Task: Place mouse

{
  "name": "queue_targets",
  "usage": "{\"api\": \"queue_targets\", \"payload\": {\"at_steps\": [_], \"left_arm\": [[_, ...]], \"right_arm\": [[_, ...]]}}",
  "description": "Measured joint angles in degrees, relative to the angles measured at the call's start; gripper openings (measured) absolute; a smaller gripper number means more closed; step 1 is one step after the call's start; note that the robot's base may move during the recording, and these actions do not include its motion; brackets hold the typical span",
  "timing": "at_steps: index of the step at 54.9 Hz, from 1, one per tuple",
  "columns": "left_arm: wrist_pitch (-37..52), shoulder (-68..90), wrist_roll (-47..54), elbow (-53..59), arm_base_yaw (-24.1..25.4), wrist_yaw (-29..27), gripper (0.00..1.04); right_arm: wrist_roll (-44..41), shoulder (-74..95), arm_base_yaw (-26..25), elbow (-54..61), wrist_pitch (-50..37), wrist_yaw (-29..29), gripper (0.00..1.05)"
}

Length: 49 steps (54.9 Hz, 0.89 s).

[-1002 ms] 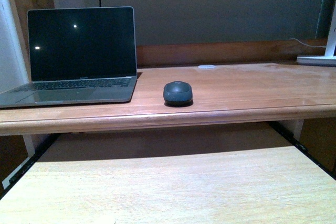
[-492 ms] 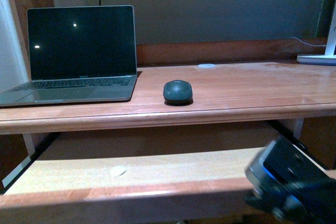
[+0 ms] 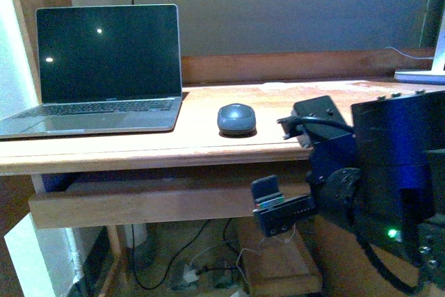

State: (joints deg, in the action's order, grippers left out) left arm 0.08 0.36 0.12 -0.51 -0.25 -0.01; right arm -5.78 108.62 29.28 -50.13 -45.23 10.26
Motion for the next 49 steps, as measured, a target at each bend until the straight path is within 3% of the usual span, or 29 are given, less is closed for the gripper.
{"api": "queue_targets", "payload": {"at_steps": [14, 23, 37, 46, 49], "left_arm": [[0.0, 0.0, 0.0, 0.0, 0.0, 0.0, 0.97], [0.0, 0.0, 0.0, 0.0, 0.0, 0.0, 0.97], [0.0, 0.0, 0.0, 0.0, 0.0, 0.0, 0.97], [0.0, 0.0, 0.0, 0.0, 0.0, 0.0, 0.97], [0.0, 0.0, 0.0, 0.0, 0.0, 0.0, 0.97]], "right_arm": [[8.4, -24.6, -8.6, 16.8, 9.4, -5.5, 0.97], [16.1, -53.2, -18.8, 30.5, 22.4, -13.0, 0.97], [19.6, -91.8, -20.2, 39.6, 49.4, -17.6, 0.97], [19.7, -101.3, -24.4, 42.9, 50.1, -25.5, 0.97], [16.6, -103.4, -26.7, 45.5, 47.4, -20.4, 0.90]]}}
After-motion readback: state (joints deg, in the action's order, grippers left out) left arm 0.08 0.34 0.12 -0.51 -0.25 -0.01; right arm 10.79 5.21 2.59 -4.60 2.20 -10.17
